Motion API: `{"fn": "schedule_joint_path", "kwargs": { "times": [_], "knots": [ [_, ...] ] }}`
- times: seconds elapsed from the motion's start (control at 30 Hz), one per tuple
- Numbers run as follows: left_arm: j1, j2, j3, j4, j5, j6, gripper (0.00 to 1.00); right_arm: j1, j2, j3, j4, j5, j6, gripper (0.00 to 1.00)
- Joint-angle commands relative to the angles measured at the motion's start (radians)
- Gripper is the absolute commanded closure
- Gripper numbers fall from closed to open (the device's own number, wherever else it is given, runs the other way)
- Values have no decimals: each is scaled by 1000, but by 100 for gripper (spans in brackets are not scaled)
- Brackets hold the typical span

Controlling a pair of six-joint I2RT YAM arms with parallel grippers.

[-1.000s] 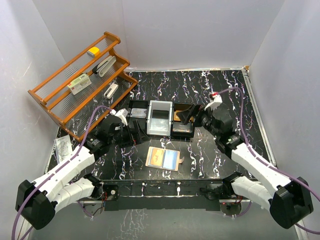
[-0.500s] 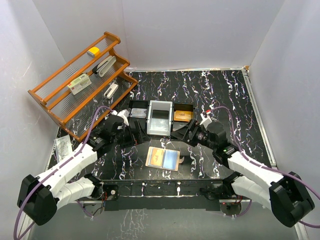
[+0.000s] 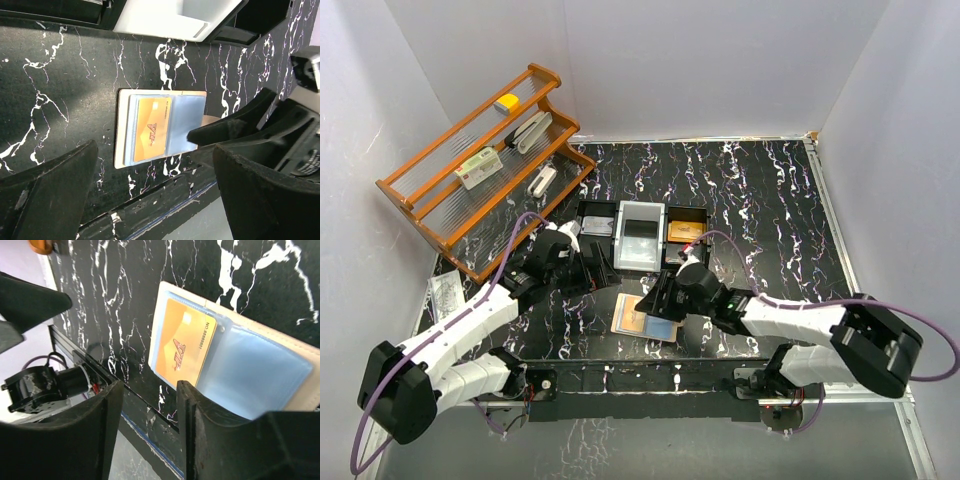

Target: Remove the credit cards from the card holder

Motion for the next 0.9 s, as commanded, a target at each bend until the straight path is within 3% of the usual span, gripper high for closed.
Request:
{"fn": "schedule_joint_path", "kwargs": {
  "times": [0.0,0.2,0.4,0.73,0.87],
  "knots": [
    [2,-11,-5,-13,31,6,4,56,73,65,32,80,71,58],
    [2,-48,6,-78,14,28,7,65,95,43,11,136,140,64],
    [2,-48,-57,20,67,-11,11,65,77,28,-12,169,147,63],
    [-2,135,-25,105,232,27,40,32,119,-10,46,139,176,64],
    [-13,192,-46,142,271,9,46,11,146,-12,86,85,172,66]
  ]
}}
